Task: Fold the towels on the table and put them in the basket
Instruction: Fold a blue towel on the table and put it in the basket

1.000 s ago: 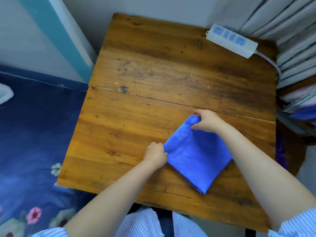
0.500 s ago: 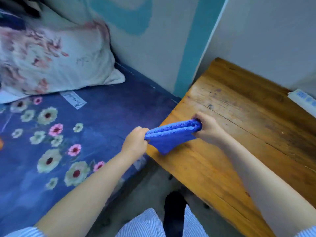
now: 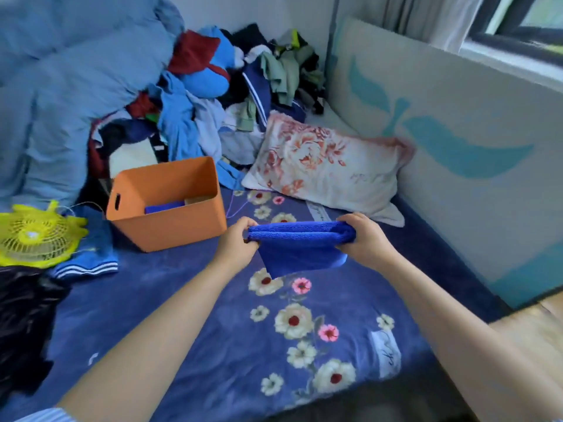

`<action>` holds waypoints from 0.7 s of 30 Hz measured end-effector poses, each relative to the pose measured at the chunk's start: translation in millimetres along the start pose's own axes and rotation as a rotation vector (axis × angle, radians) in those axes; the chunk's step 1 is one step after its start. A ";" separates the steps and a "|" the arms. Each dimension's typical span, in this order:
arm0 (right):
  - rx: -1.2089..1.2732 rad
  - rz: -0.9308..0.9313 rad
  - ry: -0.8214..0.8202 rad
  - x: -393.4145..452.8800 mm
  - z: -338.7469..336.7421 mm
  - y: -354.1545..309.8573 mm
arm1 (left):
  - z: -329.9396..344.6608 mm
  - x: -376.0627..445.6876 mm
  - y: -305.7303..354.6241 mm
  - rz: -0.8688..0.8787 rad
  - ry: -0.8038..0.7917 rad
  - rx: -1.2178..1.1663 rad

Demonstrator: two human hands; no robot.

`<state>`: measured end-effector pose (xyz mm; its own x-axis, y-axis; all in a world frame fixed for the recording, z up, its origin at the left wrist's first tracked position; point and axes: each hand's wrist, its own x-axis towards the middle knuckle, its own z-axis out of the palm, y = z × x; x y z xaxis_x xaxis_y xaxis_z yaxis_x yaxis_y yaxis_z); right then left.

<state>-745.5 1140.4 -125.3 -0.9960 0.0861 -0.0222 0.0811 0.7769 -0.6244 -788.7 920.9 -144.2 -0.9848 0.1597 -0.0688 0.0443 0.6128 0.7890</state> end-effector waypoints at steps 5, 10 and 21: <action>0.019 -0.118 -0.063 60.8 32.6 -75.5 | -69.6 17.1 -33.1 -0.124 0.155 -0.270; 0.080 -0.199 -0.053 121.3 59.5 -124.6 | -119.1 56.1 -51.5 -0.172 0.342 -0.380; 0.283 -0.274 -0.025 310.5 123.9 -220.1 | -229.9 210.3 -91.2 -0.159 0.640 -0.183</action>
<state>-1077.2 918.9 -91.5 -0.9802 -0.1192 0.1583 -0.1981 0.5660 -0.8002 -1038.5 720.7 -90.2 -0.8851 -0.4446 0.1376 -0.0826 0.4409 0.8937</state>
